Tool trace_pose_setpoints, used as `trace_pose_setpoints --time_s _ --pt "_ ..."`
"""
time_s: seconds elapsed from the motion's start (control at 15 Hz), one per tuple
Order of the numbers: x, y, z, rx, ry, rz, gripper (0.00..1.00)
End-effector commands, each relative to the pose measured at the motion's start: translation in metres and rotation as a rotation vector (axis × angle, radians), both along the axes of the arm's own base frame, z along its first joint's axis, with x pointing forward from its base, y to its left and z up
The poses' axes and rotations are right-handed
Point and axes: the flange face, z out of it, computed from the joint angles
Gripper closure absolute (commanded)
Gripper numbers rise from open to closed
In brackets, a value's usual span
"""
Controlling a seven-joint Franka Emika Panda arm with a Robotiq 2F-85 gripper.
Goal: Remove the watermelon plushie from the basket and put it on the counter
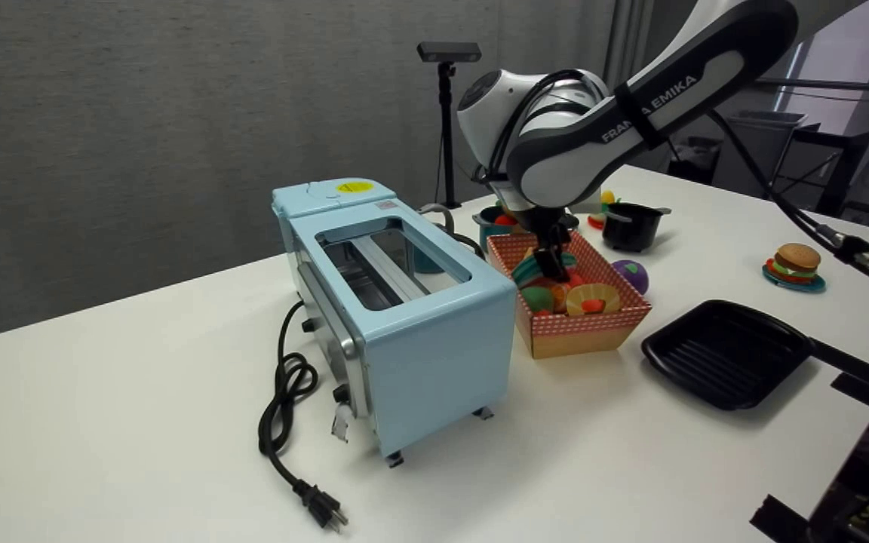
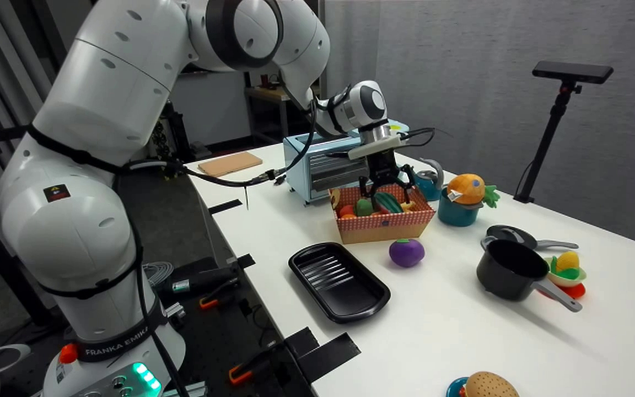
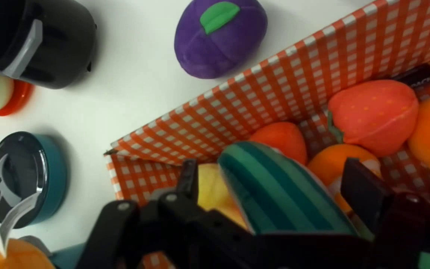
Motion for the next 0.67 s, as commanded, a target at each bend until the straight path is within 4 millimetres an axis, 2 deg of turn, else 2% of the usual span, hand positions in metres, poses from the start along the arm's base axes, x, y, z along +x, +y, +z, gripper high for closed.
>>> trace_pose_setpoints --time_s 0.0,0.33,0.4,0.53,0.6 --pt "0.013 -0.003 0.003 -0.043 0.002 -0.012 0.00" --pt "0.021 -0.012 0.003 -0.050 -0.009 -0.020 0.00" --pt "0.022 -0.012 0.003 -0.053 -0.010 -0.022 0.20" --pt "0.024 -0.014 0.003 -0.055 -0.019 -0.023 0.33" --pt "0.024 -0.014 0.004 -0.055 -0.018 -0.021 0.43"
